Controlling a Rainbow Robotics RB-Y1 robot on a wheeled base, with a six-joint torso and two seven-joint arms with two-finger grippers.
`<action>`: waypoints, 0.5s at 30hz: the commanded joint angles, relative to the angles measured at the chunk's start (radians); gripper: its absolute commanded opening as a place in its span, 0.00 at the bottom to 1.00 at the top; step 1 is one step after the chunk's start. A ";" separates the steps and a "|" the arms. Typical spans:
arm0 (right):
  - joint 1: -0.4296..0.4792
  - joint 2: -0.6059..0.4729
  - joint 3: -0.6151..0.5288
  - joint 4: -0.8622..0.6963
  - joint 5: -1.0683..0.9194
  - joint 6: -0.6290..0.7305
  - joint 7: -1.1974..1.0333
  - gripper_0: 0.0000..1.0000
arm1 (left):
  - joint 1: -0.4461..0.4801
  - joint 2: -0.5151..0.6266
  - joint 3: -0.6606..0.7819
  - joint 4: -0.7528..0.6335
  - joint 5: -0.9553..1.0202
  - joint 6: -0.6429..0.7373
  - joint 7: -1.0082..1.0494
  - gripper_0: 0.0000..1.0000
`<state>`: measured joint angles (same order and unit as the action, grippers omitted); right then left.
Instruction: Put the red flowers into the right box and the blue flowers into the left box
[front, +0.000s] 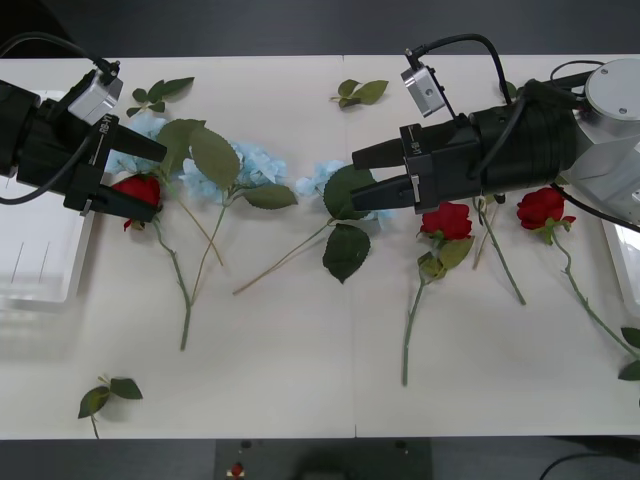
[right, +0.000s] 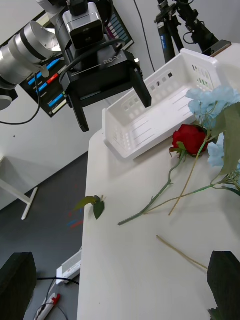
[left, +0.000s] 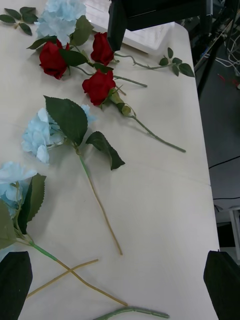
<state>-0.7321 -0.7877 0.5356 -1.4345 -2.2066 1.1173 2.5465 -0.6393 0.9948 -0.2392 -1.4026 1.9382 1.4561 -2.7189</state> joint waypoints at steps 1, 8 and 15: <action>0.045 0.001 0.030 -0.015 0.007 -0.007 0.032 1.00 | -0.017 0.018 0.017 -0.049 0.011 -0.002 0.014 1.00; 0.005 -0.018 0.024 -0.018 0.007 0.004 -0.012 1.00 | -0.008 0.038 0.018 -0.105 -0.005 -0.026 0.014 1.00; -0.070 -0.033 -0.085 -0.023 0.162 0.188 -0.402 1.00 | 0.040 0.038 0.020 -0.188 -0.119 -0.117 0.143 1.00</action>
<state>-0.7481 -0.7929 0.5284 -1.4340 -2.0861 1.2614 2.3236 -0.6255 0.9953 -0.2389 -1.5359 1.8457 1.3678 -2.6996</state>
